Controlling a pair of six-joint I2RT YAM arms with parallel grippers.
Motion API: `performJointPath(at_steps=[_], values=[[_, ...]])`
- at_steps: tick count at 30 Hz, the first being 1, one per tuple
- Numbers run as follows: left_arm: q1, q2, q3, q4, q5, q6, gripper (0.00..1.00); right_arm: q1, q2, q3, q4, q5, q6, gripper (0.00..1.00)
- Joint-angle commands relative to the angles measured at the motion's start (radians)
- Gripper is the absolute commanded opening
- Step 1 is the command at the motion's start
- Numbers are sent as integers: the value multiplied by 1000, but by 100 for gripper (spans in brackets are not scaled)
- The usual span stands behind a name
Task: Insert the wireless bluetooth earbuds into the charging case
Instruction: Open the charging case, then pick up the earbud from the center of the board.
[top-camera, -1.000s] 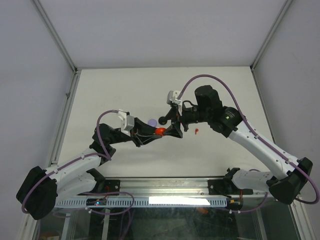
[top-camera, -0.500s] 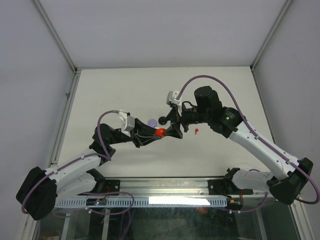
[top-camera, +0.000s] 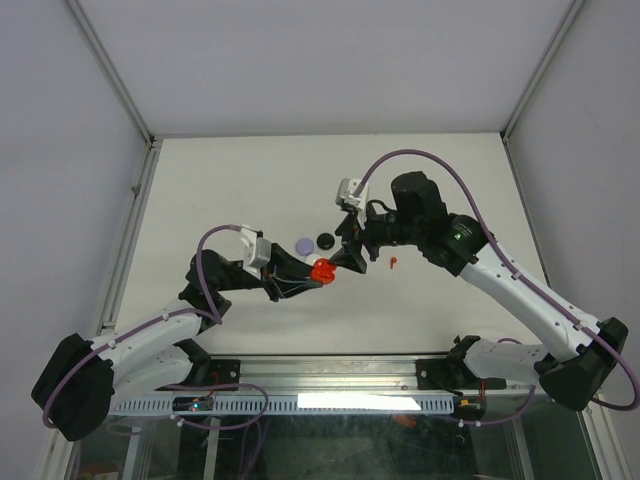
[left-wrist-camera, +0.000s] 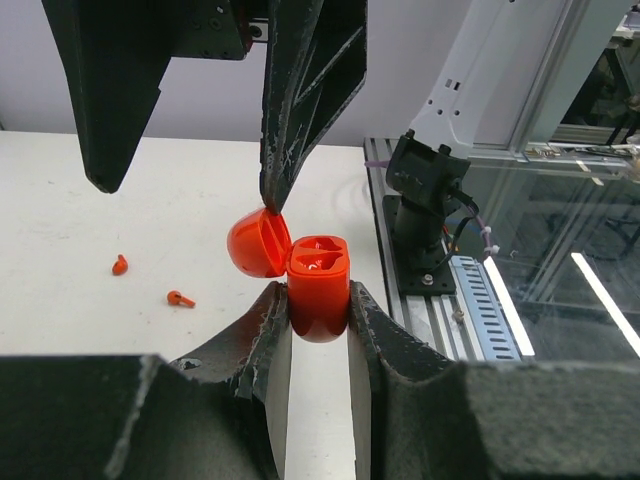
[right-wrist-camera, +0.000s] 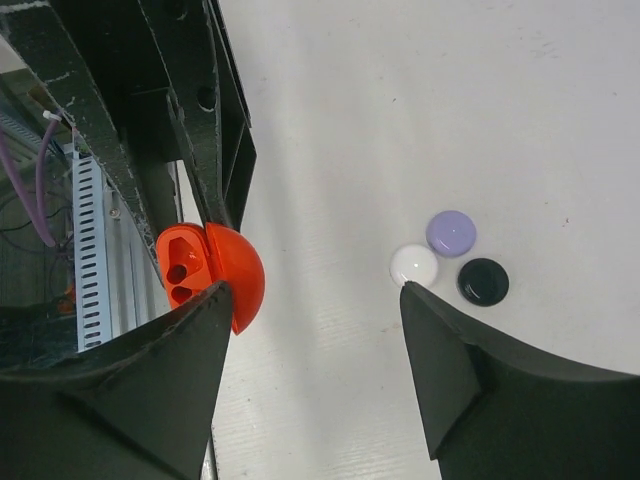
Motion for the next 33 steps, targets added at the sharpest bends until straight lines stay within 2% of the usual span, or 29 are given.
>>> performJointPath(at_steps=[1,6,12,17,22,26,33], values=[[-13,-43,7,110,78,-1,0,-10,-2,28,27,70,-13,70],[-13,-50,-5,102,35,10,0,-10,3,29,24,42,0,70],[-12,-46,-69,74,-203,33,0,-10,-26,42,26,53,39,71],[-12,-24,-168,188,-406,4,0,-13,-17,37,31,288,145,73],[-12,18,-251,350,-493,-29,0,-53,41,24,-23,502,280,73],[-13,33,-274,381,-530,-28,0,-106,90,1,-71,601,386,73],[-12,20,-280,380,-506,7,0,-211,198,-48,-151,656,546,72]])
